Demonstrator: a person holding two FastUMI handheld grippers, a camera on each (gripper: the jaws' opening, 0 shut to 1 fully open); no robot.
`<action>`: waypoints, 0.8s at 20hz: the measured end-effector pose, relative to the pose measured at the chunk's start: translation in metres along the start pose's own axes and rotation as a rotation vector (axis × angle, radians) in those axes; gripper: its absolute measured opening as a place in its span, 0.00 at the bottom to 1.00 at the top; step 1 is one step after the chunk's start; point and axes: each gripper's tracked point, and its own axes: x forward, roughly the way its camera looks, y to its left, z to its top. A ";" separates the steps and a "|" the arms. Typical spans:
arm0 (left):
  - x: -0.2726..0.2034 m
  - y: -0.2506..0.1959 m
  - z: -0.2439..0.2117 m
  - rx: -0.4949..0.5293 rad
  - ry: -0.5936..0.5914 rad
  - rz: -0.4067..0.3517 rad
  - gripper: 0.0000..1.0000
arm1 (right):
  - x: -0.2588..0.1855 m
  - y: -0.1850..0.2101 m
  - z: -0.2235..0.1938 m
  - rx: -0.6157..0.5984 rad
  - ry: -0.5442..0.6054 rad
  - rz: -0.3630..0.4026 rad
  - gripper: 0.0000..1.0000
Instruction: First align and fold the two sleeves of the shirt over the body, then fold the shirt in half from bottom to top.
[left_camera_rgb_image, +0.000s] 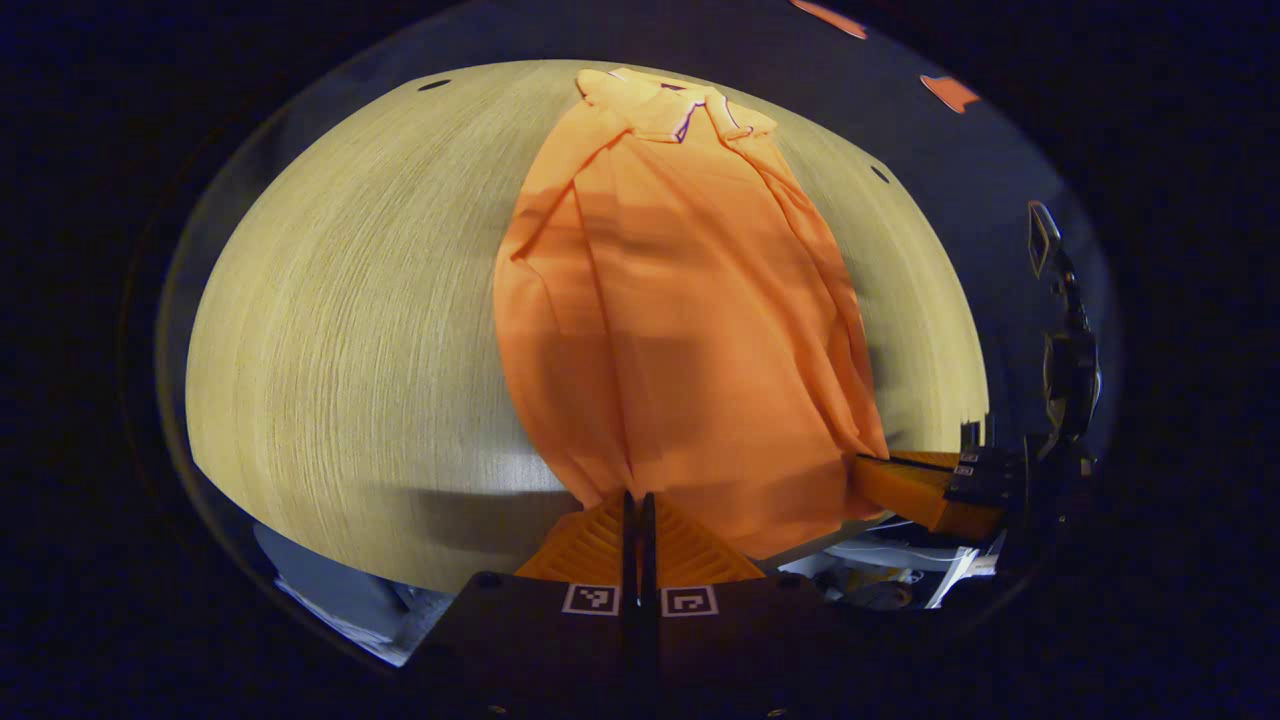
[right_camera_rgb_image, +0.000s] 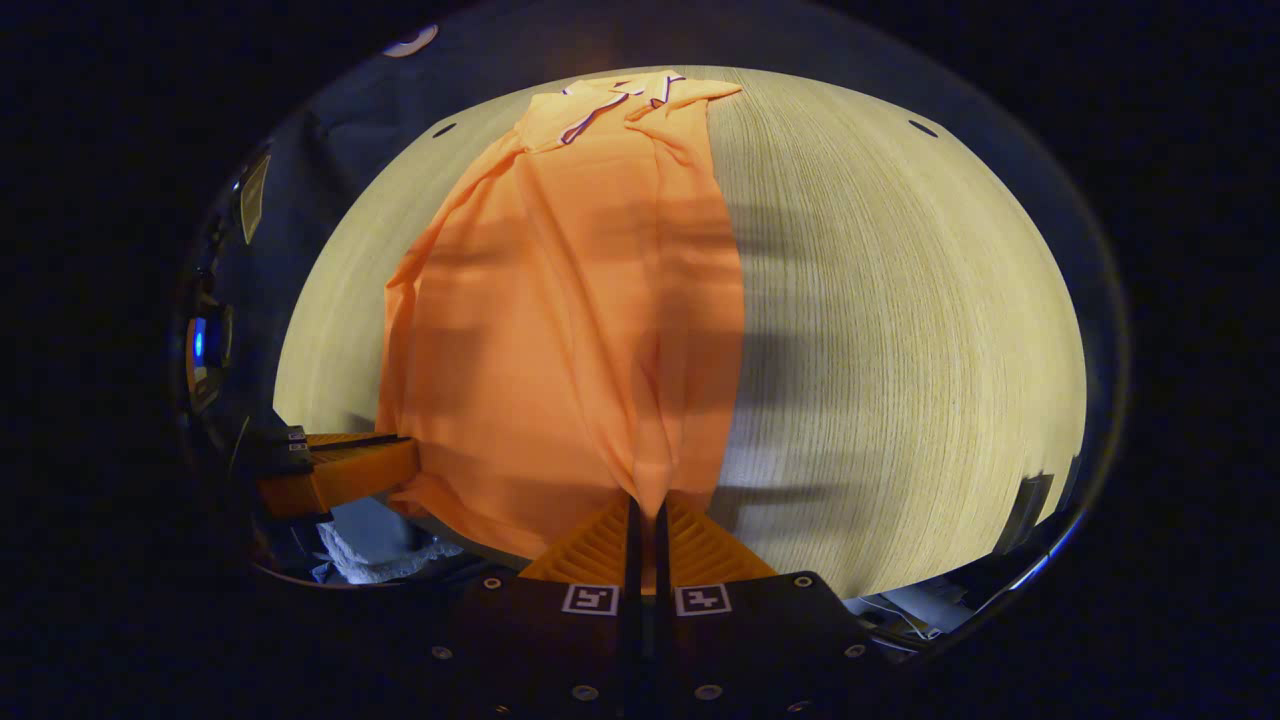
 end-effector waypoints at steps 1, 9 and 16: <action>-0.004 0.002 0.006 0.000 -0.012 -0.002 0.01 | -0.004 0.002 0.002 0.007 -0.008 0.013 0.06; -0.030 -0.012 0.047 0.004 -0.096 -0.054 0.01 | -0.031 0.014 0.048 0.026 -0.118 0.064 0.06; -0.054 -0.014 0.101 0.002 -0.206 -0.073 0.01 | -0.055 0.025 0.087 0.033 -0.195 0.091 0.06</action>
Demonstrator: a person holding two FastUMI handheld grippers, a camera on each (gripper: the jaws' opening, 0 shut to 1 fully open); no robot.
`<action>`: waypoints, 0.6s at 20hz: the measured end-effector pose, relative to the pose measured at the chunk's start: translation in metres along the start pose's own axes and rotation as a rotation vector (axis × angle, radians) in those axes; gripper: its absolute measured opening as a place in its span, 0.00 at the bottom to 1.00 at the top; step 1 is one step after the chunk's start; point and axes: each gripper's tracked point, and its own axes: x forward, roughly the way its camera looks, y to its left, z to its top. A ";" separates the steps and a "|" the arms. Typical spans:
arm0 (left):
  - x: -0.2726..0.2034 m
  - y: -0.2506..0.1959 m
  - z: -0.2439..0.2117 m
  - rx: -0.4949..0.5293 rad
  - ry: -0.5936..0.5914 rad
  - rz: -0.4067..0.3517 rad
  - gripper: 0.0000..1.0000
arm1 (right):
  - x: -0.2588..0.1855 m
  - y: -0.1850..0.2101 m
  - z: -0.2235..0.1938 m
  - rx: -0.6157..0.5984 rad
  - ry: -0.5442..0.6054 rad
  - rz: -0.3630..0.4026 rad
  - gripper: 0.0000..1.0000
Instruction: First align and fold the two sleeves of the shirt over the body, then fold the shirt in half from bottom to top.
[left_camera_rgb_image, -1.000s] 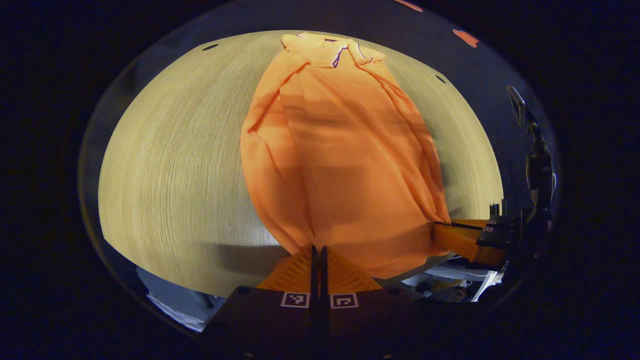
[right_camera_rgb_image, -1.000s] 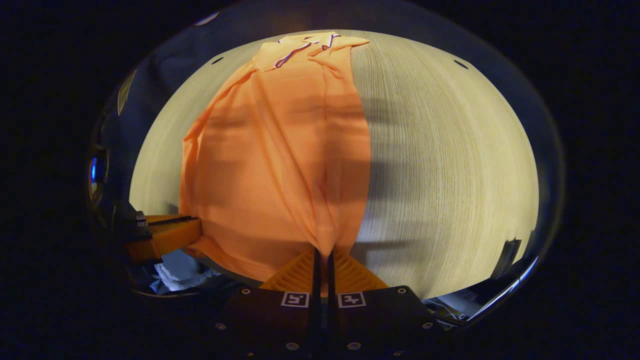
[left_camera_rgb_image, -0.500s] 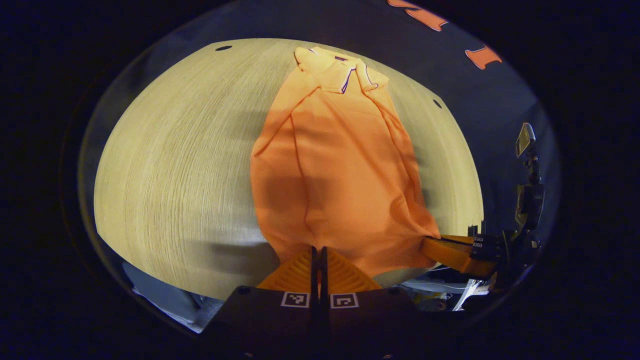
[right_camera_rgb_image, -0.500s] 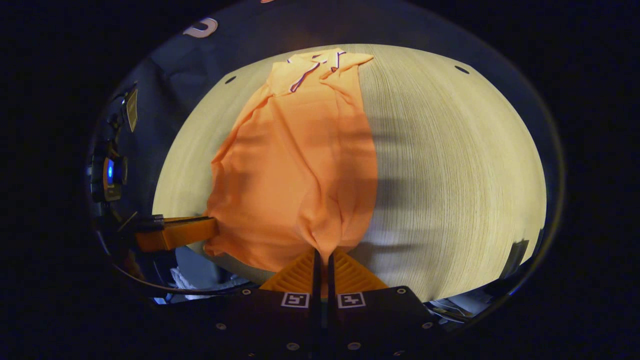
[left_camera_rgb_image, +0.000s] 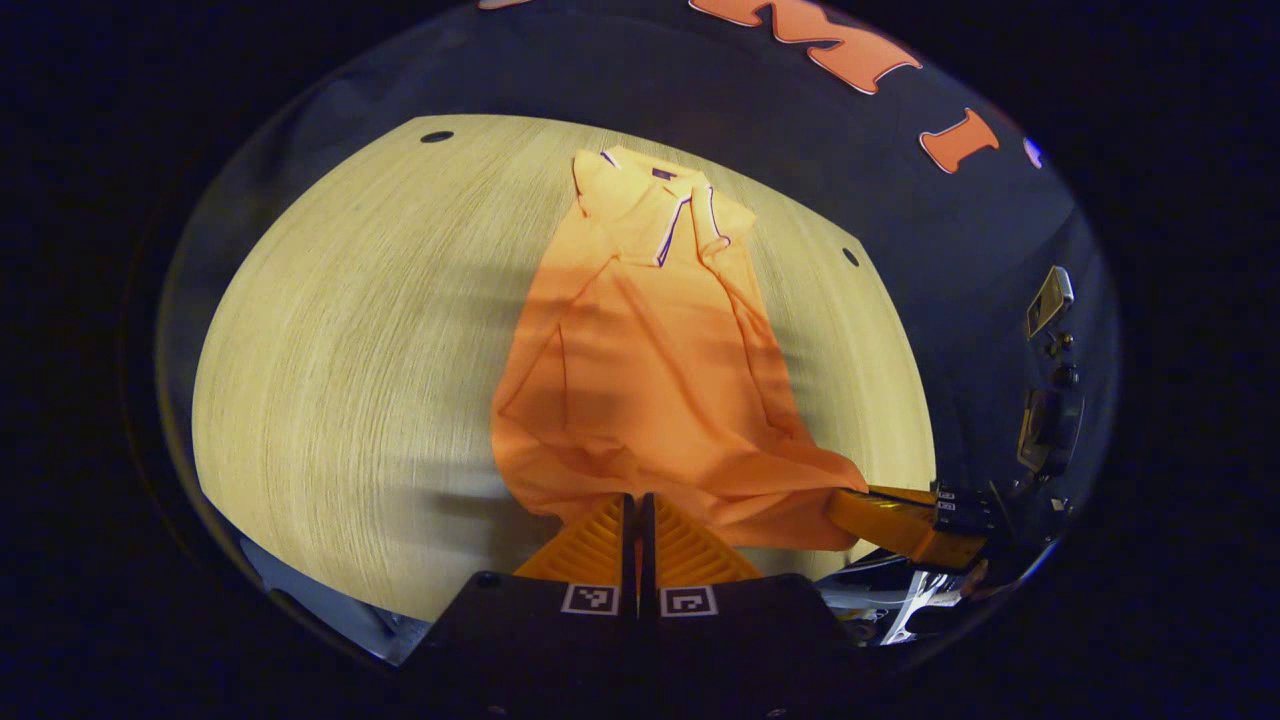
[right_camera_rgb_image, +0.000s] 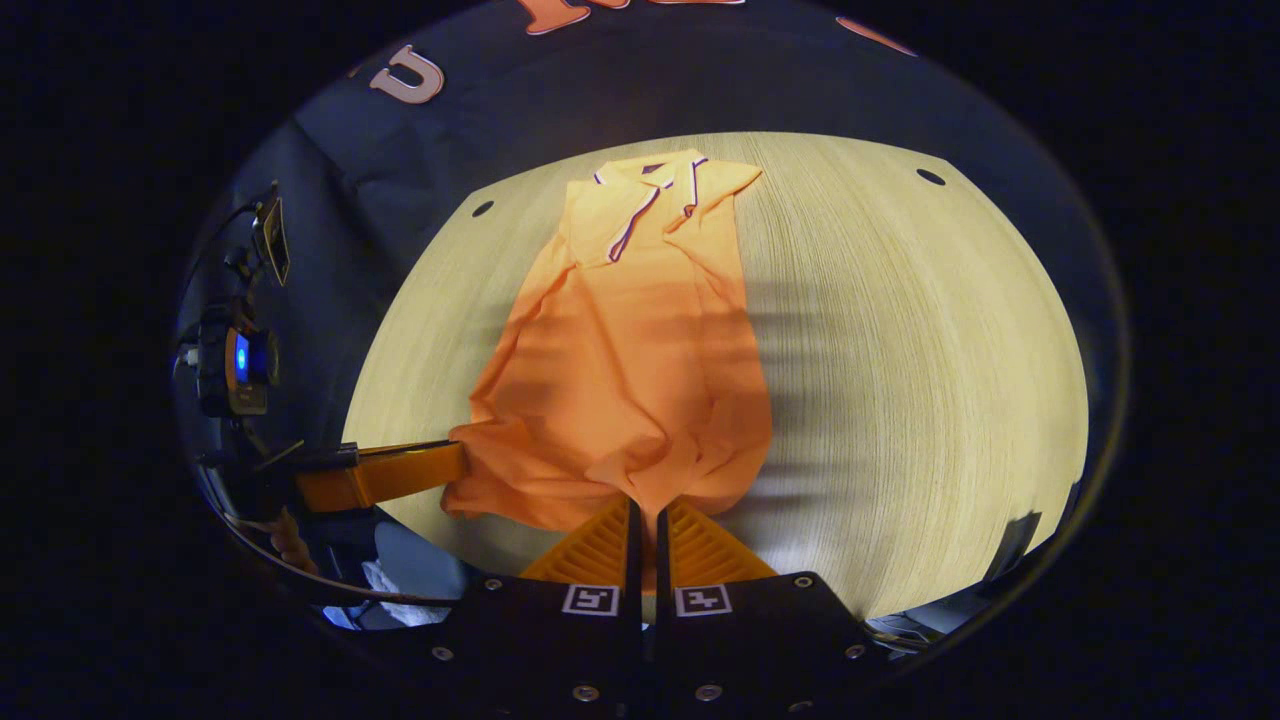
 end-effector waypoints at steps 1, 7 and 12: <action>-0.003 0.000 0.009 -0.002 -0.016 -0.002 0.01 | -0.002 0.002 0.011 0.002 -0.019 0.007 0.06; -0.006 -0.008 0.080 0.019 -0.114 -0.028 0.01 | -0.012 0.011 0.084 -0.010 -0.142 0.019 0.06; 0.003 -0.010 0.155 0.056 -0.198 -0.038 0.01 | -0.008 0.013 0.145 -0.018 -0.226 0.014 0.06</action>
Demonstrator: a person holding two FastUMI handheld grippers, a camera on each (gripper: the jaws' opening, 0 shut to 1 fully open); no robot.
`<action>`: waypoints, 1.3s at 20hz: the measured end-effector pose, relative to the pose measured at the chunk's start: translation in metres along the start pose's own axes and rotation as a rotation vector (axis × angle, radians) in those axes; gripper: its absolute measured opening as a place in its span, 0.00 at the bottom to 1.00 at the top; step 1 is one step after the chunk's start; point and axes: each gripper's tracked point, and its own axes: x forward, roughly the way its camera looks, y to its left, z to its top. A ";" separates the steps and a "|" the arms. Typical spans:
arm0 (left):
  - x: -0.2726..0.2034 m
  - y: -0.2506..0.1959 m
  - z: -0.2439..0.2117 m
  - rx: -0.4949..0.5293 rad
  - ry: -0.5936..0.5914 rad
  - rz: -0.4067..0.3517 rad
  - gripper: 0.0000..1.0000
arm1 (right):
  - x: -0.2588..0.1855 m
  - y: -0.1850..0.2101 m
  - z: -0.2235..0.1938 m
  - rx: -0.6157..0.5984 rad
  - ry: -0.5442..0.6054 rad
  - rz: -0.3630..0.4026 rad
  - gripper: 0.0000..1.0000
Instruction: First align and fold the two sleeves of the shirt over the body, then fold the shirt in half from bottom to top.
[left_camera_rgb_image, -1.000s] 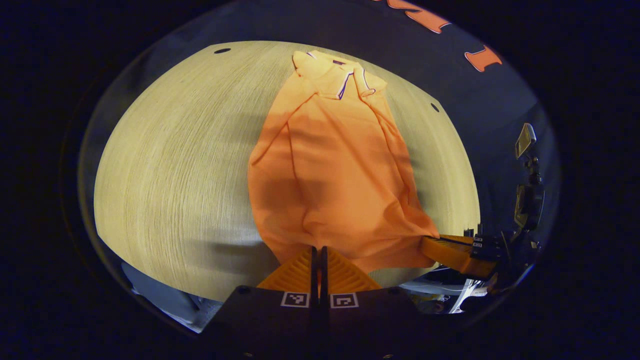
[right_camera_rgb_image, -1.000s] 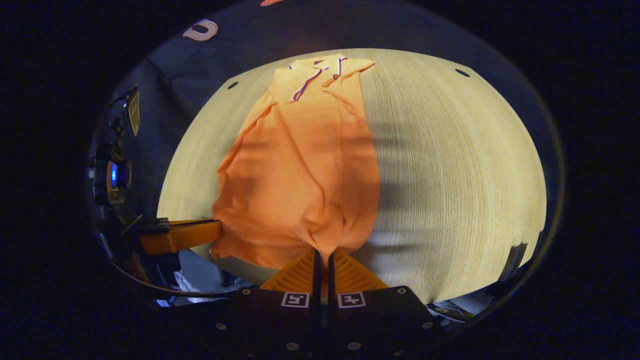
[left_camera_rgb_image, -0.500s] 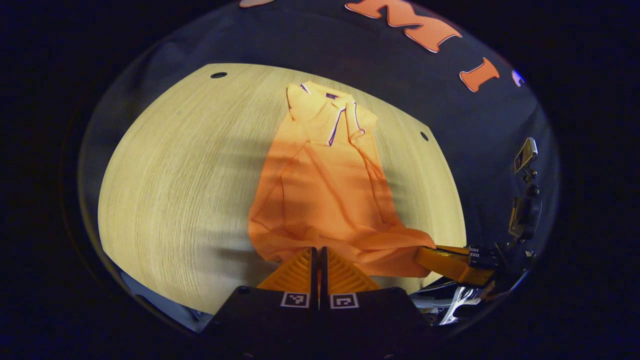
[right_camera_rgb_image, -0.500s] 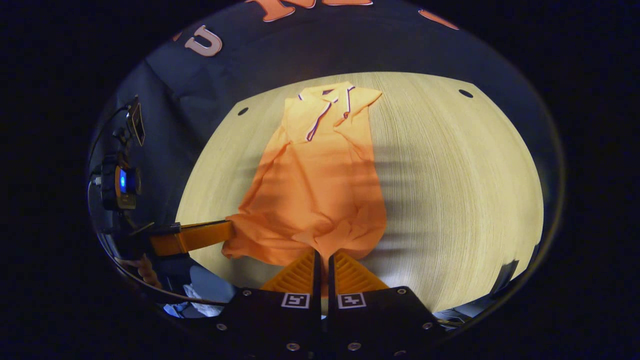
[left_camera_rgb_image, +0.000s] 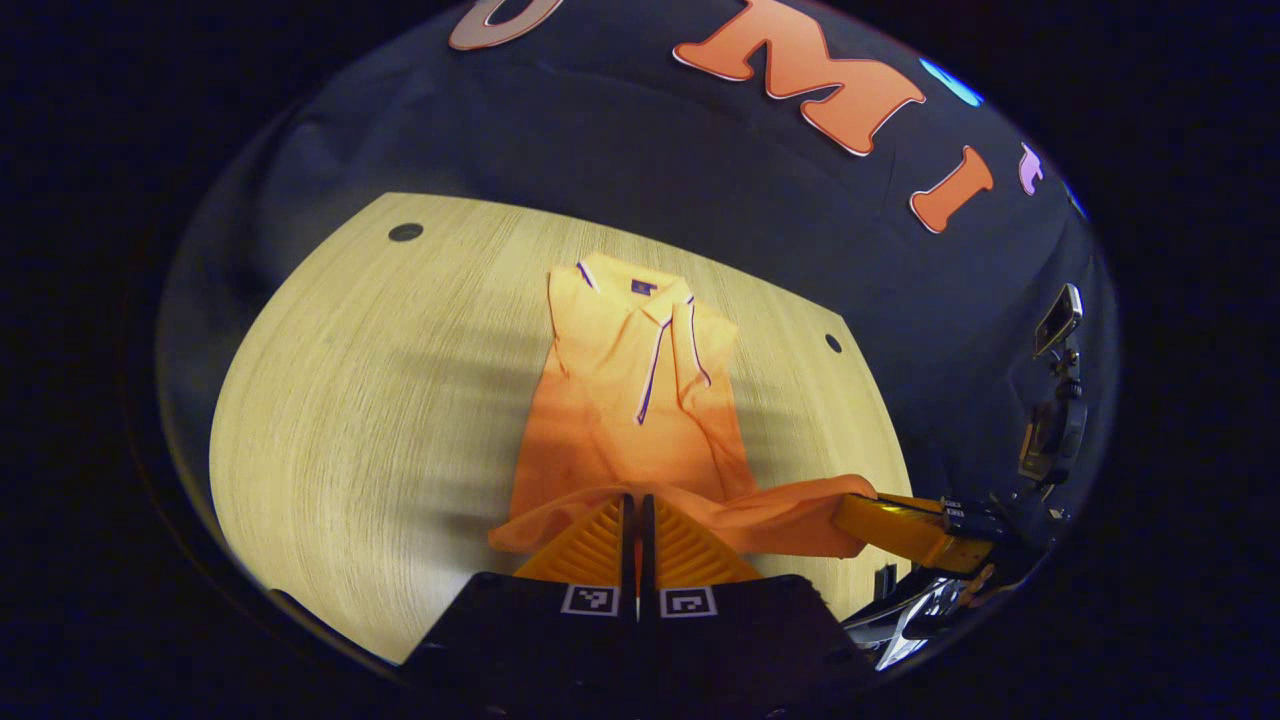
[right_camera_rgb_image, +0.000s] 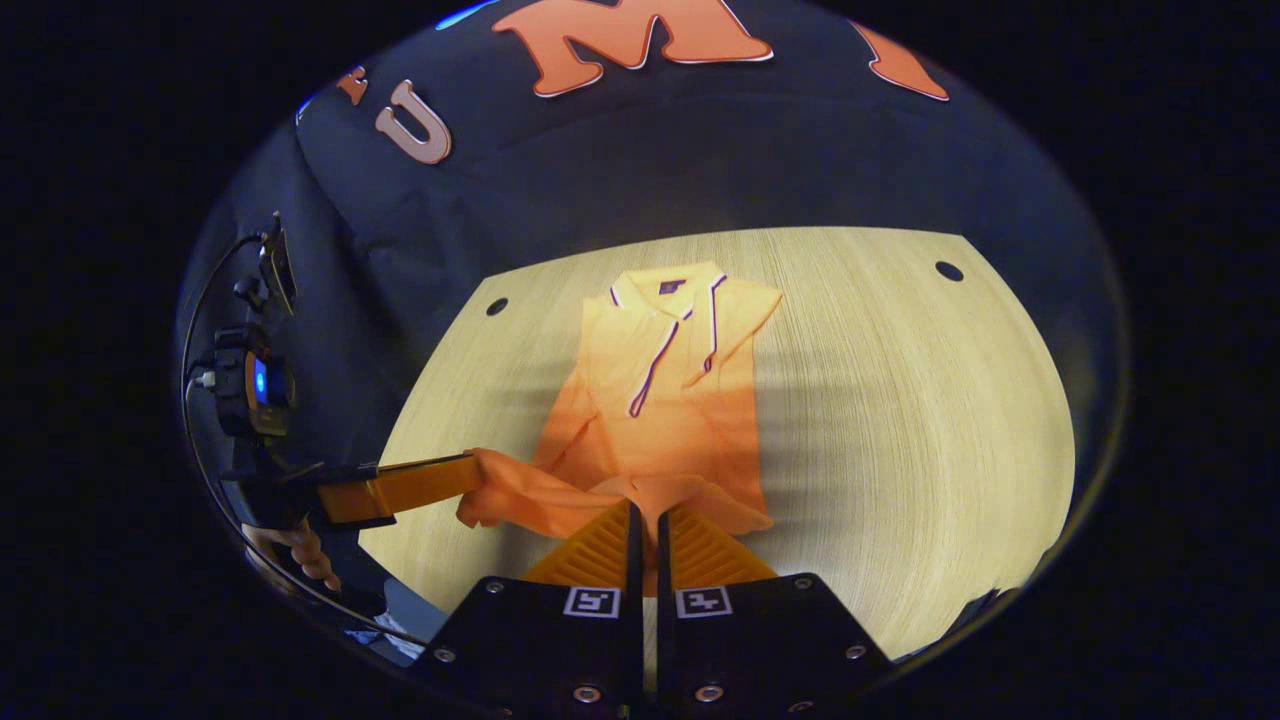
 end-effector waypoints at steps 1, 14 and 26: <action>0.005 -0.001 0.017 0.002 -0.019 -0.005 0.01 | 0.005 0.000 0.012 -0.004 -0.013 -0.005 0.06; 0.130 0.028 0.169 -0.019 -0.098 0.009 0.01 | 0.146 -0.047 0.155 -0.012 -0.120 -0.100 0.06; 0.174 0.075 0.197 -0.006 -0.134 0.158 0.98 | 0.184 -0.078 0.192 0.090 -0.206 -0.145 0.99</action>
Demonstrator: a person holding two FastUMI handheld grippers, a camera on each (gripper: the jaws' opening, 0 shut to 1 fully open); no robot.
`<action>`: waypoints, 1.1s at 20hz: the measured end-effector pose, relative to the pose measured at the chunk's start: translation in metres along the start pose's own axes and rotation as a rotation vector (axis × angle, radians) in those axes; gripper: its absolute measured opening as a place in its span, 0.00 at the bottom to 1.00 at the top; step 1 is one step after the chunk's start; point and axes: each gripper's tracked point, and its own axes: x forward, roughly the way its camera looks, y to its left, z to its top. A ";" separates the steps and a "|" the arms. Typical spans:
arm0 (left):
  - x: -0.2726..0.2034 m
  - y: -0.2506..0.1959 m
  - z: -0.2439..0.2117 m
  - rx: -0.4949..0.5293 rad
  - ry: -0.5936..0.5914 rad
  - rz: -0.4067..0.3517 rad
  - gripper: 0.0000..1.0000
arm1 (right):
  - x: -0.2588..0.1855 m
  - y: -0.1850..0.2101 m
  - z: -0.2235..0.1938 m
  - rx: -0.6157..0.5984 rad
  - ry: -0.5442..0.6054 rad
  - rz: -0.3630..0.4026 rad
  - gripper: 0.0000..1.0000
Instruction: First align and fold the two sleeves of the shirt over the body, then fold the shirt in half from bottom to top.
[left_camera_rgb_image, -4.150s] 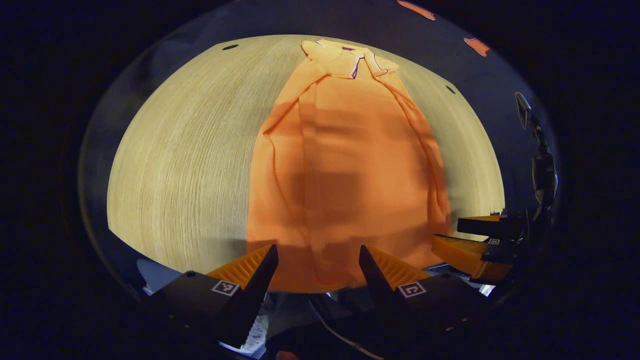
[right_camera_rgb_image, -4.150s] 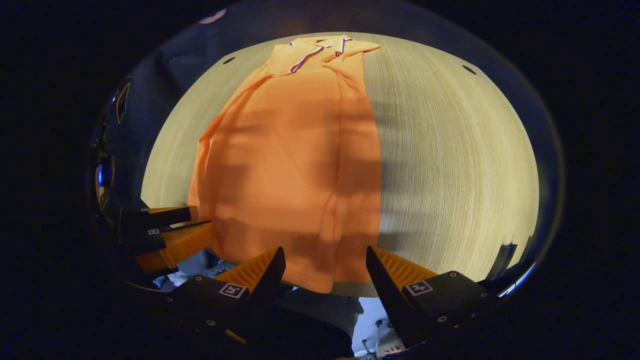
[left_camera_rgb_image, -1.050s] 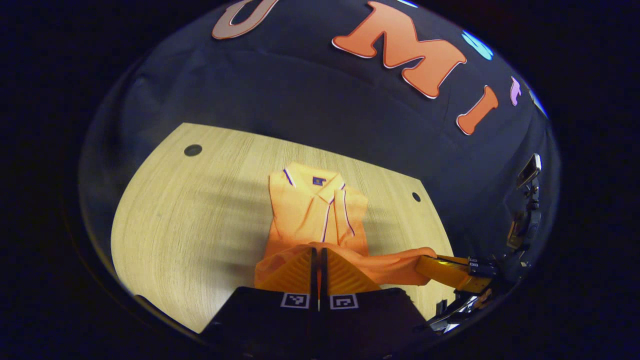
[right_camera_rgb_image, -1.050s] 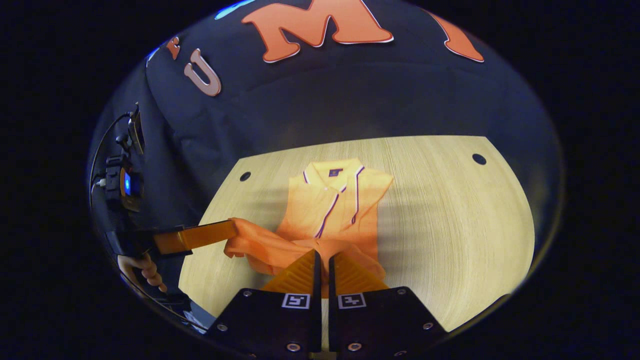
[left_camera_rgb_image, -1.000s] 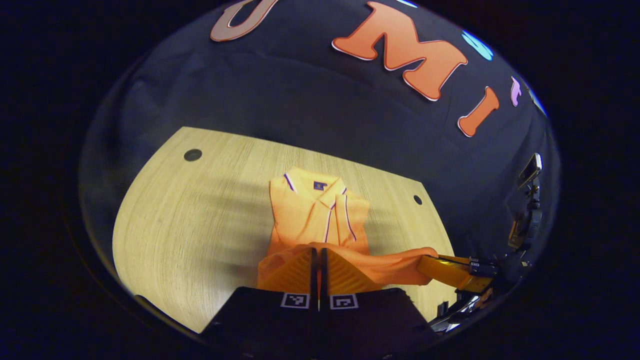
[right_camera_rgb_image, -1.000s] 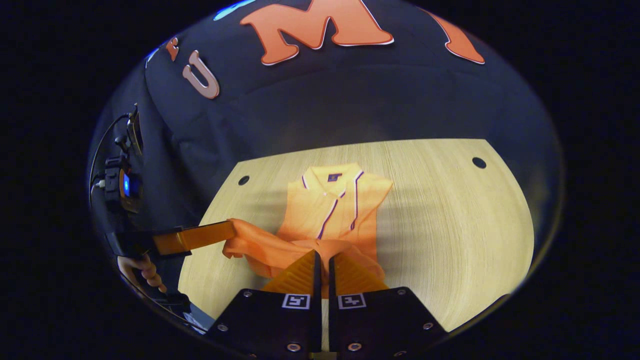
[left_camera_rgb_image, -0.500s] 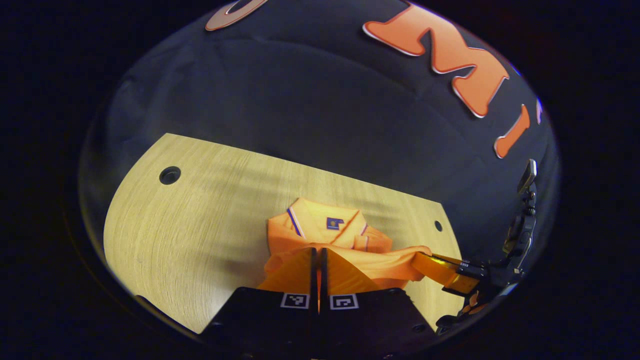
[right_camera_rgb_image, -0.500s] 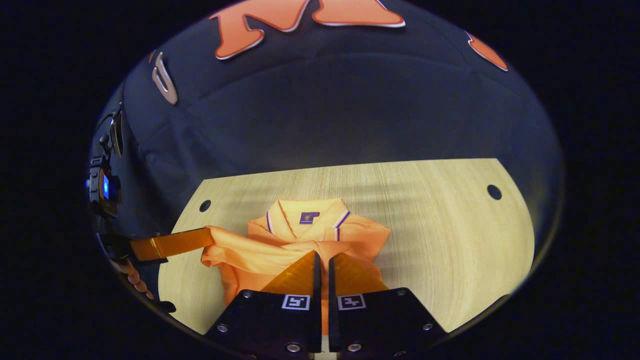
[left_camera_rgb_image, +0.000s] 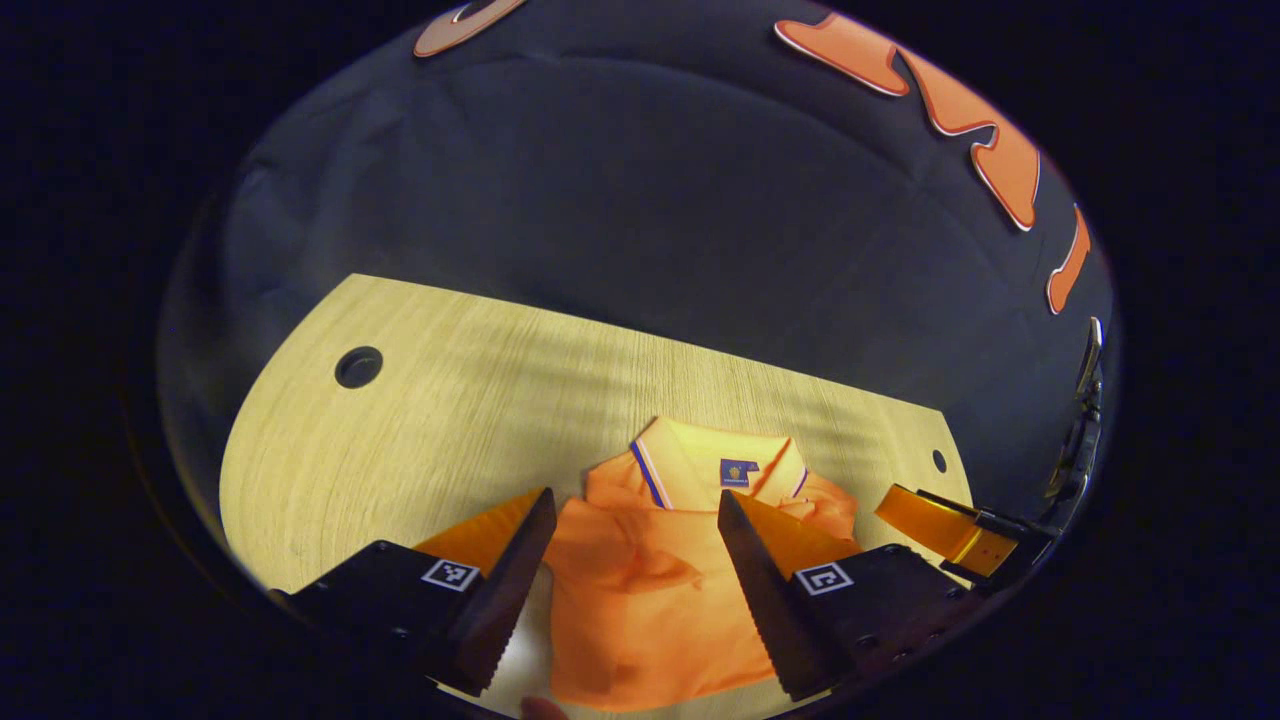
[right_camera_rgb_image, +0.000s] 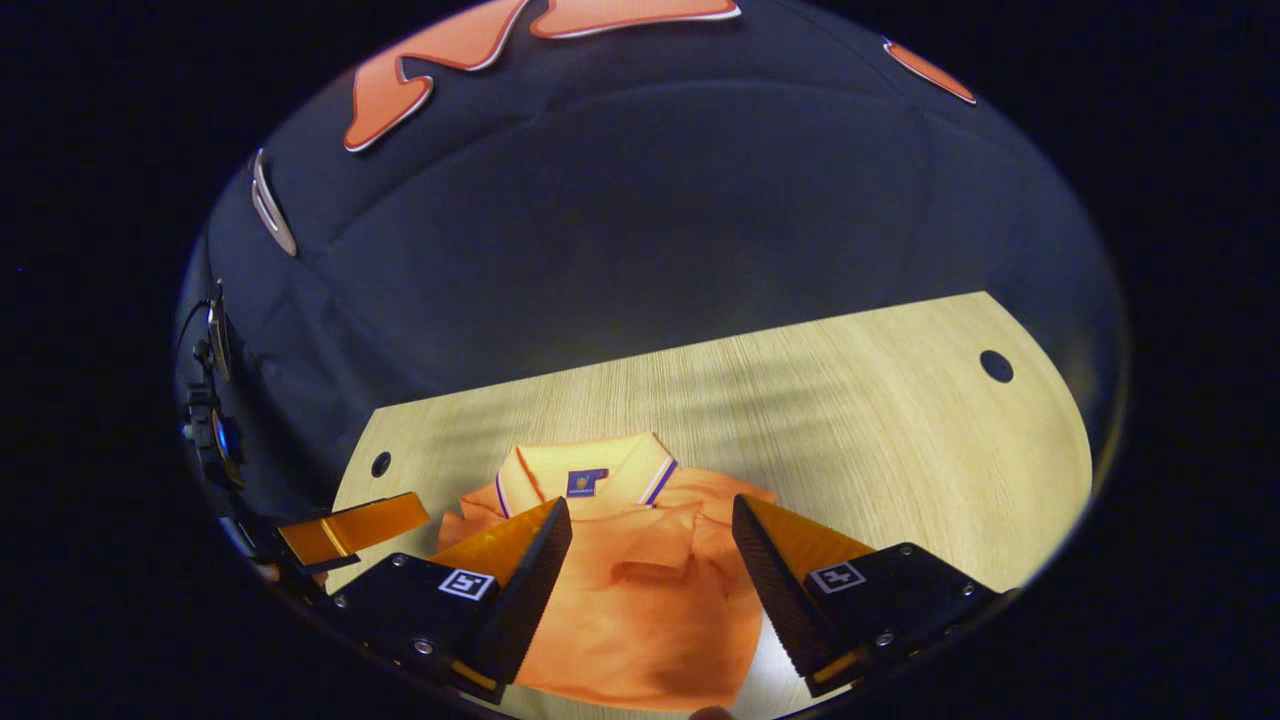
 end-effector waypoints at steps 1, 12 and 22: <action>-0.006 -0.001 0.006 0.006 -0.022 -0.004 0.98 | -0.006 -0.001 0.004 -0.011 -0.014 -0.007 0.98; -0.181 -0.041 0.096 0.194 -0.400 0.008 0.98 | -0.166 0.031 0.073 -0.070 -0.310 0.036 0.98; -0.371 -0.064 0.103 0.174 -0.774 -0.060 0.98 | -0.326 0.044 0.092 -0.103 -0.602 0.067 0.97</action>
